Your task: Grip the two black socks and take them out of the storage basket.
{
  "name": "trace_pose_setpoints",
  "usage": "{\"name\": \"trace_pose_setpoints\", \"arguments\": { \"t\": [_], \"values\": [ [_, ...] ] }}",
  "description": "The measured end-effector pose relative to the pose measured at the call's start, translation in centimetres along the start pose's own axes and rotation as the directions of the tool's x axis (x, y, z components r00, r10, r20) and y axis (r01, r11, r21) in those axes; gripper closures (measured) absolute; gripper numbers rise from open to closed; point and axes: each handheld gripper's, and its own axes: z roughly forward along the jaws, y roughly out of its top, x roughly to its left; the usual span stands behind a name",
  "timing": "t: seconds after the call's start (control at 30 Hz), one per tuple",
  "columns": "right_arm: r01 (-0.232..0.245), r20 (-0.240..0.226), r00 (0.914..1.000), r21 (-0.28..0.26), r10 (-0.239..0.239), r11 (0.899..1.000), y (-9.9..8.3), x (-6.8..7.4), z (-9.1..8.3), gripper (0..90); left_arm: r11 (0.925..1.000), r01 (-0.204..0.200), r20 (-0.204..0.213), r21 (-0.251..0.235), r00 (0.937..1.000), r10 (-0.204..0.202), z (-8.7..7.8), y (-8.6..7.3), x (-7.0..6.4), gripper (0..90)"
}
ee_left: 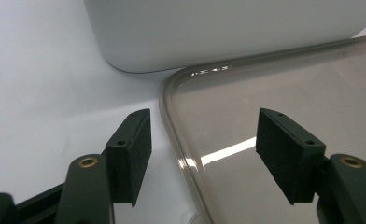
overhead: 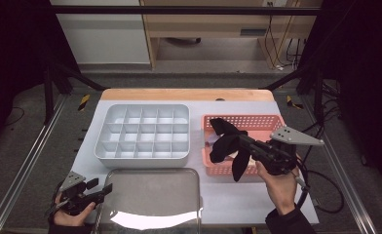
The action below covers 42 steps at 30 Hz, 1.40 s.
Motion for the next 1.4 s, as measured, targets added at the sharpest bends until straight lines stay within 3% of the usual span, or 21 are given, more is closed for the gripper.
{"name": "trace_pose_setpoints", "arguments": {
  "t": [0.43,0.77,1.13,1.4],
  "values": [
    [0.014,-0.085,0.9963,0.047,-0.010,0.999,-2.7,1.4,-1.4,87.6,1.0000,0.001,-0.001,-0.004,1.0000,-0.001,0.0,0.0,0.0,35.3],
    [-0.002,-0.100,0.9949,0.122,0.015,0.993,-5.7,1.2,-1.0,87.5,1.0000,0.001,-0.002,-0.004,1.0000,-0.001,0.1,0.0,0.0,35.2],
    [-0.030,-0.073,0.9962,0.238,0.048,0.971,-9.5,0.4,1.1,87.4,1.0000,-0.001,-0.001,-0.006,1.0000,0.001,0.0,0.0,0.0,35.3],
    [-0.048,-0.032,0.9976,0.314,0.062,0.948,-11.9,-0.2,3.0,87.0,1.0000,-0.008,0.000,-0.006,1.0000,0.008,0.0,0.0,-0.1,35.3]
  ]
}}
